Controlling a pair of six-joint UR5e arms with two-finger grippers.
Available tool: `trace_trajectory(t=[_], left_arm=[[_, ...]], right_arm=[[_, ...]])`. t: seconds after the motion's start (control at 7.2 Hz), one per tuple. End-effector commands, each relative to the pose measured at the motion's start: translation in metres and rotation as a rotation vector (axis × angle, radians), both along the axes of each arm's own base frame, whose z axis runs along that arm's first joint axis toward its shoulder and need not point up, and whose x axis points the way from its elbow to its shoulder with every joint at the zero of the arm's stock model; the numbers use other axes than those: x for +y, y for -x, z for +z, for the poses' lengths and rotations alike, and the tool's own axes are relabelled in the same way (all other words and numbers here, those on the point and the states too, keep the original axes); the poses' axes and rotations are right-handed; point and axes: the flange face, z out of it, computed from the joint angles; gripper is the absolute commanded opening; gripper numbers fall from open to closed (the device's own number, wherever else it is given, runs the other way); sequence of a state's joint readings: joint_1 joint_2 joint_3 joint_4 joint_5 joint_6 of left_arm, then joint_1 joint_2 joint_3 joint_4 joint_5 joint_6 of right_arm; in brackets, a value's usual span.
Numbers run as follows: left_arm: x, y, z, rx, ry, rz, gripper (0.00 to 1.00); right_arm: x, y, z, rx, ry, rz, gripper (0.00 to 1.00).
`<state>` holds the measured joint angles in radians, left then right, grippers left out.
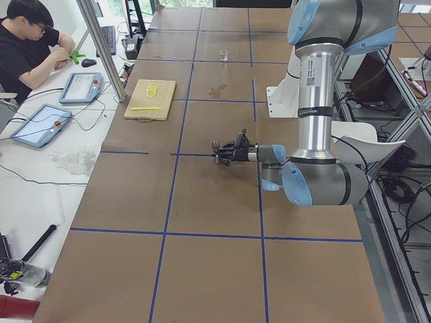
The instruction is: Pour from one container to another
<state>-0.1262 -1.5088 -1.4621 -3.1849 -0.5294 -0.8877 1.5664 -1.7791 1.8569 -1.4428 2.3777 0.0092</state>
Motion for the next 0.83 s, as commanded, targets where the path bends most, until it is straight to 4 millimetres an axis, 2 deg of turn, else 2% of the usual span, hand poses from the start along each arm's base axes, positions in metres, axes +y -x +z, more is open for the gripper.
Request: trace_trajectory(t=[0.0, 0.14, 0.42, 0.69], left_arm=[[0.001, 0.005, -0.009, 0.03, -0.003, 0.009, 0.0], [0.004, 0.011, -0.014, 0.077, -0.027, 0.043, 0.0], [0.007, 0.026, -0.029, -0.029, -0.217, 0.063, 0.0], [-0.001, 0.039, -0.038, -0.013, -0.334, 0.174, 0.0]], right_arm=[[-0.001, 0.0, -0.001, 0.0, -0.001, 0.0, 1.0], [-0.001, 0.0, -0.001, 0.0, -0.002, -0.001, 1.0], [0.0, -0.001, -0.001, 0.0, -0.001, 0.001, 1.0], [-0.001, 0.0, -0.001, 0.0, -0.001, 0.0, 1.0]])
